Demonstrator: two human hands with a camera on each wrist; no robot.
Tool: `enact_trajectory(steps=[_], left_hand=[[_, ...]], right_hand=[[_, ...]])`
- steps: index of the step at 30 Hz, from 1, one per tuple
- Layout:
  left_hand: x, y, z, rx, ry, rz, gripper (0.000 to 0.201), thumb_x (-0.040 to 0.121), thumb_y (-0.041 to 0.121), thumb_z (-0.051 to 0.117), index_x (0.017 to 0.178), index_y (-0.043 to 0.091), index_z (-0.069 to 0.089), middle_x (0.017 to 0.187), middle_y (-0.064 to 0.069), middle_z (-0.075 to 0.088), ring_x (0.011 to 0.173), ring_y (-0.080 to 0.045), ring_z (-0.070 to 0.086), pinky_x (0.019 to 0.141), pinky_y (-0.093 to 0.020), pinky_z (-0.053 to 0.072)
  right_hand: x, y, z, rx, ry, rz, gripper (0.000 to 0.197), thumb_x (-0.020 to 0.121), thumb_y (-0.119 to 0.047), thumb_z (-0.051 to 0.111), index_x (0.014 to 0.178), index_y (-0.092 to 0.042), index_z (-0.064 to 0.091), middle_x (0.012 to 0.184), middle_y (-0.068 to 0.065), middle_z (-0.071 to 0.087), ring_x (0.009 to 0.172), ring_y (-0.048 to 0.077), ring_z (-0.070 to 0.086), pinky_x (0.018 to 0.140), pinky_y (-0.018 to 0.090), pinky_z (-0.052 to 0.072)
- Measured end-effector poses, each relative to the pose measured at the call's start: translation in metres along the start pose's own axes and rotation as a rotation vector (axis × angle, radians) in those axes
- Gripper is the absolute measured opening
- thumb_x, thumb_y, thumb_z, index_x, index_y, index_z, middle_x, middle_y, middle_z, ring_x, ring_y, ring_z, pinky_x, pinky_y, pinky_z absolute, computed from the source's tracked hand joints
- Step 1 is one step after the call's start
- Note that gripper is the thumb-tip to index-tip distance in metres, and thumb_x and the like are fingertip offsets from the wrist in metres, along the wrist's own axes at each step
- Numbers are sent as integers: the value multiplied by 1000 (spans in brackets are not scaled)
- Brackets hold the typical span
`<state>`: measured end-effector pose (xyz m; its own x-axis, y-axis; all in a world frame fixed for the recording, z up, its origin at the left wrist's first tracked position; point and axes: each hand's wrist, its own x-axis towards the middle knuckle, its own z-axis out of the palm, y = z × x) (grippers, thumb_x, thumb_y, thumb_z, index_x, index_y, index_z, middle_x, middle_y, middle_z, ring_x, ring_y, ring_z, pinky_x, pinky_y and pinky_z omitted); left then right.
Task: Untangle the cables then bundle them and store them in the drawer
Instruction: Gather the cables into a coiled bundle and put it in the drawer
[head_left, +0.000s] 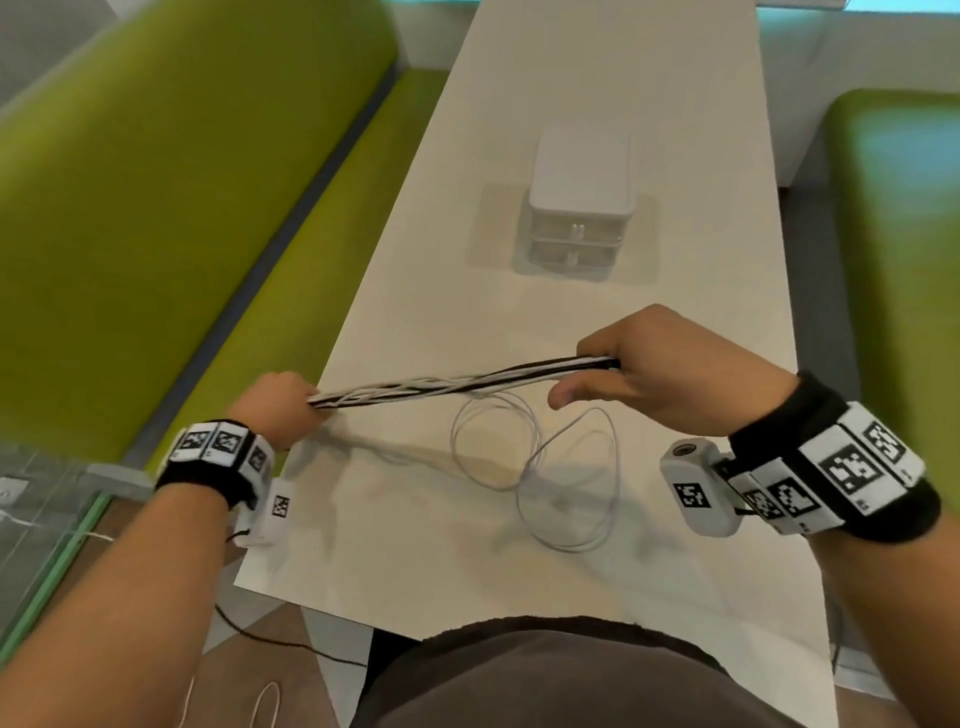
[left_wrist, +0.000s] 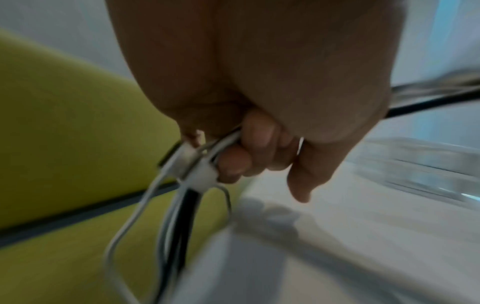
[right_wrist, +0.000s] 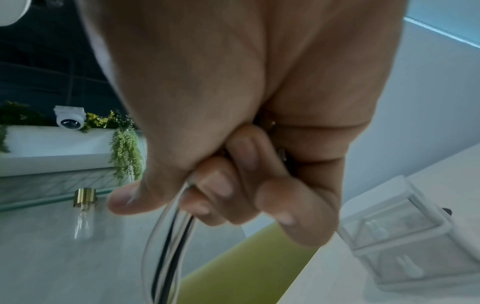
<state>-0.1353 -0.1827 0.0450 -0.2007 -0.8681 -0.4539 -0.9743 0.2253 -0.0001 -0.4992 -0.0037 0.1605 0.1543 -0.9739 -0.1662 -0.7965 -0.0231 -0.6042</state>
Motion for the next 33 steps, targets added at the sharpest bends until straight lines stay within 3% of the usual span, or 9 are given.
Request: enact_trajectory(steps=[7, 10, 12, 15, 18, 21, 25, 28, 33], left_hand=[[9, -34, 4, 111, 109, -115, 27, 100, 39, 52, 99, 17, 68, 72, -3, 59, 73, -28, 56, 84, -40, 49], [5, -26, 0, 122, -120, -129, 46, 85, 32, 69, 129, 27, 54, 129, -4, 62, 118, -29, 54, 111, -49, 34], [-3, -14, -16, 16, -115, -31, 81, 78, 23, 74, 149, 31, 36, 153, -2, 42, 141, -29, 35, 116, -55, 29], [-33, 25, -43, -215, 102, 324, 84, 83, 23, 74, 152, 36, 28, 158, 5, 32, 148, -18, 26, 120, -45, 26], [-75, 88, -54, -456, 43, 651, 83, 85, 27, 74, 152, 37, 26, 148, 20, 46, 136, 0, 42, 107, -17, 33], [-97, 133, -48, -558, -127, 757, 83, 78, 21, 63, 151, 32, 27, 127, 11, 65, 118, -4, 61, 100, -25, 48], [-101, 138, -56, -782, -235, 579, 72, 76, 16, 58, 144, 32, 38, 89, 7, 74, 70, -9, 65, 68, -24, 49], [-103, 141, -64, -715, -280, 542, 31, 92, 22, 55, 123, 26, 51, 80, 8, 74, 55, 0, 55, 60, -26, 44], [-85, 122, -69, -506, -97, 349, 31, 102, 37, 47, 99, 13, 66, 60, 4, 52, 46, -10, 43, 46, -23, 32]], right_hand=[[14, -10, 23, 20, 12, -12, 64, 81, -73, 61, 54, -20, 38, 47, -3, 30, 53, 16, 29, 50, 30, 24], [21, -6, 26, -33, -11, 23, 67, 80, -75, 61, 55, -18, 37, 48, -3, 32, 52, 16, 29, 52, 33, 26], [26, -5, 30, -89, -54, 51, 67, 79, -75, 62, 58, -16, 41, 51, 1, 39, 54, 19, 36, 55, 36, 30], [35, -12, 37, -147, -100, 29, 64, 82, -72, 62, 61, -14, 44, 55, 3, 44, 56, 18, 40, 55, 36, 31], [45, -27, 42, -160, -125, -51, 56, 85, -66, 65, 72, -12, 57, 61, 3, 53, 62, 20, 48, 58, 36, 35], [54, -42, 43, -256, -167, -127, 30, 88, -42, 74, 100, -15, 69, 79, 1, 62, 75, 22, 59, 64, 33, 40], [59, -43, 47, -270, -151, -145, 19, 82, -28, 81, 89, -15, 69, 72, -8, 66, 71, 14, 65, 61, 30, 46], [66, -43, 48, -236, -149, -169, 20, 81, -22, 81, 94, -19, 67, 72, -13, 69, 72, 7, 65, 63, 24, 48], [73, -33, 51, 131, 78, -82, 76, 69, -29, 93, 128, -25, 44, 81, -6, 63, 72, 8, 60, 60, 22, 44]])
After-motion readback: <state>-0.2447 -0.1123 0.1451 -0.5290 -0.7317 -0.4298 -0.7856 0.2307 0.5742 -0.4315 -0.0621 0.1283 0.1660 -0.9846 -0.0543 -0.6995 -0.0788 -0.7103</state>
